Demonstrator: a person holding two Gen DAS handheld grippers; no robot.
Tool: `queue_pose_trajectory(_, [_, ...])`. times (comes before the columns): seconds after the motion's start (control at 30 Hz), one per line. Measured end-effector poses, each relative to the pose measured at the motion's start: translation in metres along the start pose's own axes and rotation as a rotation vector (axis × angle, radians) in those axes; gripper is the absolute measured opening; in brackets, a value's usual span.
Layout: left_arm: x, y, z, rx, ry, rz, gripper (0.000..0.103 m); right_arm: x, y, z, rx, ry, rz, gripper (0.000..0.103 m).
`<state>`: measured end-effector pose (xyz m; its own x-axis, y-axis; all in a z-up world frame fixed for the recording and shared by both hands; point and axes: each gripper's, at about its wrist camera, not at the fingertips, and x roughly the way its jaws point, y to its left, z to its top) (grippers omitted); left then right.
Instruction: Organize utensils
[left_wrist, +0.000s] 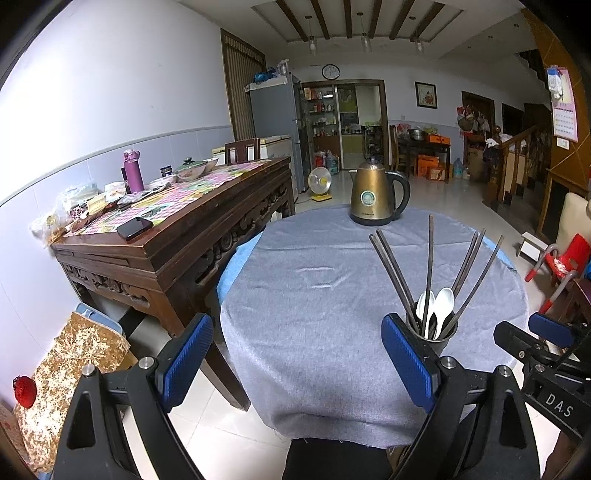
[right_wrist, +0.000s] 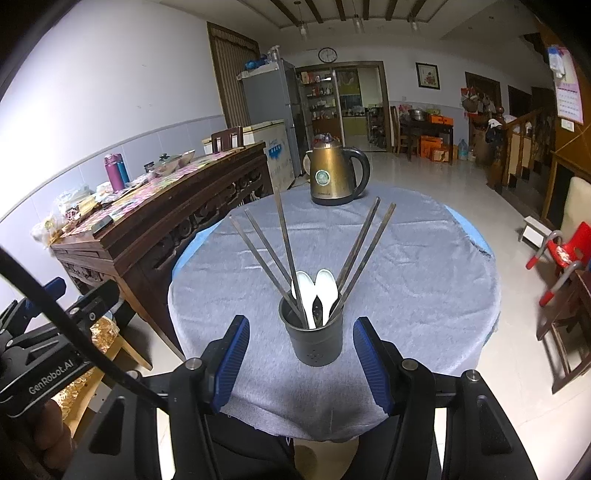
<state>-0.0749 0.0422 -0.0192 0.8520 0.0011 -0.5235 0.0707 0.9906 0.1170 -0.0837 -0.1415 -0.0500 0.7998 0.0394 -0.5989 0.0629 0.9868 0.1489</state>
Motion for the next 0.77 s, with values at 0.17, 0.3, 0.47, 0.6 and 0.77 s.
queue_pose_trajectory(0.17, [0.010, -0.004, 0.001, 0.003, 0.028, 0.003, 0.093, 0.011, -0.005, 0.001, 0.020, 0.018, 0.009, 0.063])
queue_pose_trajectory(0.3, [0.017, -0.007, 0.001, 0.009, 0.046, 0.006, 0.093, 0.018, -0.010, 0.000, 0.034, 0.030, 0.015, 0.062])
queue_pose_trajectory(0.47, [0.023, -0.012, 0.003, 0.017, 0.061, 0.005, 0.093, 0.027, -0.017, 0.001, 0.049, 0.039, 0.023, 0.063])
queue_pose_trajectory(0.6, [0.029, -0.015, 0.004, 0.021, 0.069, -0.008, 0.093, 0.029, -0.020, 0.000, 0.052, 0.038, 0.021, 0.063])
queue_pose_trajectory(0.77, [0.049, -0.013, 0.008, 0.002, 0.087, -0.035, 0.093, 0.035, -0.029, -0.001, 0.057, 0.041, 0.024, 0.062])
